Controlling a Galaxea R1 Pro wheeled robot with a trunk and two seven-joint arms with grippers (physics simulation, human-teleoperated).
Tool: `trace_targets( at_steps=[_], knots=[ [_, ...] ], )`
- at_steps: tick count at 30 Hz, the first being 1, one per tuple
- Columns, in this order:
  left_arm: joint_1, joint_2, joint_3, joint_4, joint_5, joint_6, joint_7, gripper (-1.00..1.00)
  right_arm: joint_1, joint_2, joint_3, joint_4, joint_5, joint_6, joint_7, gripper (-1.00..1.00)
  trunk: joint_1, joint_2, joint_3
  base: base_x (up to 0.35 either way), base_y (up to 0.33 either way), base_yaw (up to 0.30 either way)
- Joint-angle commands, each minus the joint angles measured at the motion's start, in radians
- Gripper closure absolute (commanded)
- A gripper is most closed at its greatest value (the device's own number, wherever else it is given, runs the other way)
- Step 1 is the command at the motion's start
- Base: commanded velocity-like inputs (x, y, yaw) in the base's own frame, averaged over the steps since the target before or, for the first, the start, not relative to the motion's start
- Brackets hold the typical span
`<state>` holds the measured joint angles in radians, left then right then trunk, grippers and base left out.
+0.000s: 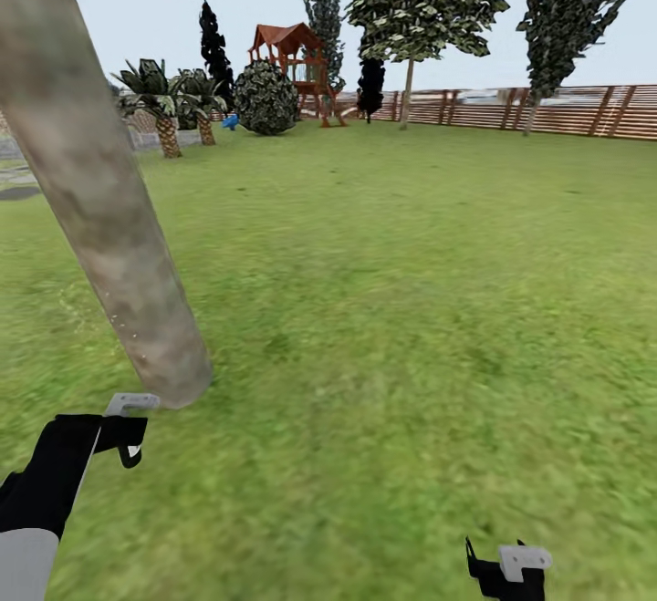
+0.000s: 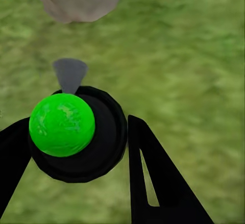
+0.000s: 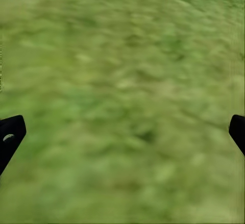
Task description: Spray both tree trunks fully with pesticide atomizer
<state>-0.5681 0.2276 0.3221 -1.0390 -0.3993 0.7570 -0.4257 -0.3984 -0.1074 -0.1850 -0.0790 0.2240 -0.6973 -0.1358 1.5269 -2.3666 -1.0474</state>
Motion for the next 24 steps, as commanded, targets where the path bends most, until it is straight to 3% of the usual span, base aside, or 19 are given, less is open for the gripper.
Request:
trace_targets(
  at_steps=[1,8,13,15,18,20,21,23,24],
  knots=[
    [-0.001,-0.001,0.002,-0.001,-0.011,0.002,-0.01,1.0,0.0,0.0,-0.005,0.001,0.011,-0.002,-0.005,-1.0,0.0,0.0,-0.001,0.234,-0.169,0.269],
    [-0.002,-0.01,0.001,0.0,-0.003,0.002,-0.009,1.0,0.0,0.0,-0.005,0.001,0.011,-0.002,-0.005,-1.0,0.0,0.0,-0.001,0.1,-0.07,0.227],
    [-0.015,0.022,0.003,0.017,-0.005,0.003,-0.008,1.0,0.0,0.0,-0.005,0.001,0.011,-0.002,-0.005,-1.0,0.0,0.0,-0.001,0.002,-0.001,0.017],
    [-0.037,0.004,-0.002,0.044,-0.001,-0.003,-0.006,1.0,0.0,0.0,-0.005,0.001,0.011,-0.002,-0.005,-1.0,0.0,0.0,-0.001,0.0,0.0,0.0],
    [-0.074,-0.05,-0.006,0.05,-0.004,-0.006,-0.007,1.0,0.0,0.0,-0.005,0.001,0.011,-0.002,-0.005,-1.0,0.0,0.0,-0.001,0.0,0.0,0.0],
    [-0.103,-0.059,-0.006,0.066,-0.003,-0.005,-0.01,1.0,0.0,0.0,-0.005,0.001,0.011,-0.002,-0.005,-1.0,0.0,0.0,-0.001,0.0,0.0,0.0],
    [-0.126,-0.05,-0.003,0.087,-0.004,-0.005,-0.01,1.0,0.0,0.0,-0.005,0.001,0.011,-0.002,-0.005,-1.0,0.0,0.0,-0.001,0.0,0.0,0.0],
    [-0.171,-0.009,0.001,0.146,-0.004,-0.005,-0.011,1.0,0.0,0.0,-0.005,0.001,0.011,-0.002,-0.005,-1.0,0.0,0.0,-0.001,0.0,0.0,0.0],
    [-0.203,0.033,0.0,0.214,-0.002,-0.007,-0.012,1.0,0.0,0.0,-0.005,0.001,0.011,-0.002,-0.005,-1.0,0.0,0.0,-0.001,0.0,0.0,0.0]
  ],
)
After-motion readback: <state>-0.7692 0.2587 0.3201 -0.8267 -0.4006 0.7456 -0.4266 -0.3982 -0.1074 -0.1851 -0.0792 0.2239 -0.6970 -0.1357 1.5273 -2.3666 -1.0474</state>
